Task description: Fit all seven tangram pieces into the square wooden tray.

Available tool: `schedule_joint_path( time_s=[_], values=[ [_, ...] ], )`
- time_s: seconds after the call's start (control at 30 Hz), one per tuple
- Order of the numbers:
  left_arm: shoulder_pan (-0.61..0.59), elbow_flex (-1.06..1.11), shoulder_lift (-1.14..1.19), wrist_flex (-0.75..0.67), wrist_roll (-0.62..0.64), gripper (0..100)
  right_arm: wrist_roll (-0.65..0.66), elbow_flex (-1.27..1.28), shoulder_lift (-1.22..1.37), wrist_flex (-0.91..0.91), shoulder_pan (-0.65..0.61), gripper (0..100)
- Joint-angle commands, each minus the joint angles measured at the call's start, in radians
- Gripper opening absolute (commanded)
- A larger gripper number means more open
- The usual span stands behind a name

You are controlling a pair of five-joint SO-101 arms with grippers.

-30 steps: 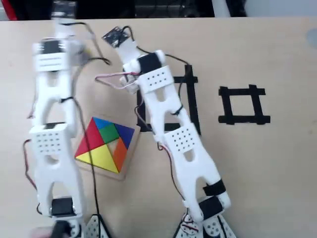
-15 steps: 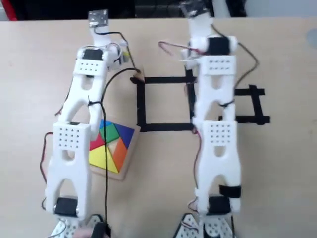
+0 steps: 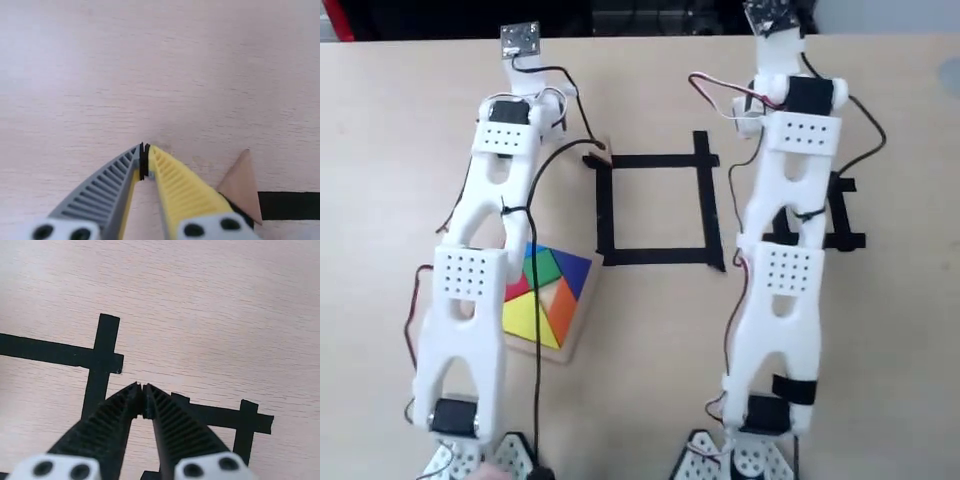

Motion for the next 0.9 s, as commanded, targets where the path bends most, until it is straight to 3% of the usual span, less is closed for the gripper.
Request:
schedule_joint_path(
  time_s=[0.0,0.23,0.33,0.67,0.87],
  values=[
    [0.019,-0.058,0.002,-0.028,0.012,3,0.009,-0.028,-0.044,0.031,0.011,1.1],
    [0.012,-0.045,0.038,-0.17,0.011,3,0.011,-0.03,0.087,-0.011,-0.021,1.1],
    [0.015,-0.056,0.074,-0.138,0.011,3,0.011,-0.03,0.13,-0.04,-0.02,1.1],
    [0.033,-0.262,0.069,0.333,-0.207,3,0.011,-0.03,0.2,-0.143,-0.031,1.1],
    [0.036,-0.535,0.071,0.704,-0.272,3,0.011,-0.027,0.271,-0.431,-0.11,1.1]
  ],
)
